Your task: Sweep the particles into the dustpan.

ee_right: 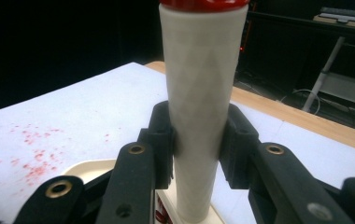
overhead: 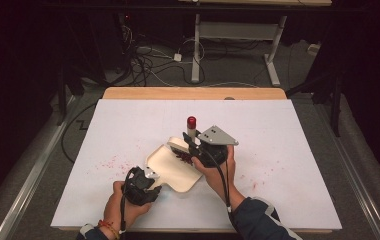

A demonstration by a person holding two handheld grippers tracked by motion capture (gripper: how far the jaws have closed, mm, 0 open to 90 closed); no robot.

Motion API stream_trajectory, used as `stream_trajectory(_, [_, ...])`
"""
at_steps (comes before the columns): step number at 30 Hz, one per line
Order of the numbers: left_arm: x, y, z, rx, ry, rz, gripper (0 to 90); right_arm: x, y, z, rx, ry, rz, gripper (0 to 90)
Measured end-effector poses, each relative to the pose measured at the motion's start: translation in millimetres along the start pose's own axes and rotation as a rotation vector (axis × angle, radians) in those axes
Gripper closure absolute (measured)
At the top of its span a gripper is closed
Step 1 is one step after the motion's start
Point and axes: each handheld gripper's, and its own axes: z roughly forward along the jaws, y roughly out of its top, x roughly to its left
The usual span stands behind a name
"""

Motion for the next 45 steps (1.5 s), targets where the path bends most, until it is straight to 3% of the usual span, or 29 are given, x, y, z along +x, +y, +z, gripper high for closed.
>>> stream_trajectory(9, [1.6, 1.8, 3.4, 0.016, -0.011, -0.002, 62.9, 9.7, -0.2, -10.5, -0.001, 0.05, 0.016, 69.9])
stream_trajectory(17, [3.1, 1.6, 5.0, 0.019, -0.015, 0.001, 62.9, 22.1, 1.4, -14.3, 0.005, 0.09, -0.041, 70.0])
stream_trajectory(22, [4.5, 1.1, 5.6, 0.021, -0.02, 0.011, 62.9, 24.0, 2.3, -15.6, -0.005, 0.1, -0.045, 70.1])
stream_trajectory(29, [4.0, -0.3, 6.5, 0.028, -0.018, 0.026, 62.9, 10.1, 7.0, -21.4, -0.058, 0.101, -0.039, 70.1])
stream_trajectory(31, [4.3, -1.4, 6.0, 0.03, -0.021, 0.032, 62.9, -1.8, 10.5, -27.7, -0.081, 0.101, -0.011, 70.1])
stream_trajectory(37, [3.7, -3.8, 4.9, 0.028, -0.02, 0.041, 62.8, -20.2, 17.8, -44.6, -0.103, 0.074, 0.014, 70.1])
stream_trajectory(39, [3.1, -3.7, 4.3, 0.03, -0.013, 0.049, 62.8, -26.6, 18.8, -50.4, -0.095, 0.057, 0.023, 70.1])
stream_trajectory(42, [3.1, -5.4, 1.9, 0.035, -0.016, 0.064, 62.8, -35.6, 9.3, -61.9, -0.046, 0.021, -0.03, 70.1])
stream_trajectory(45, [3.2, -10.8, -2.2, 0.05, -0.033, 0.079, 62.8, -44.0, -1.4, -71.6, -0.001, 0.016, -0.036, 70.1])
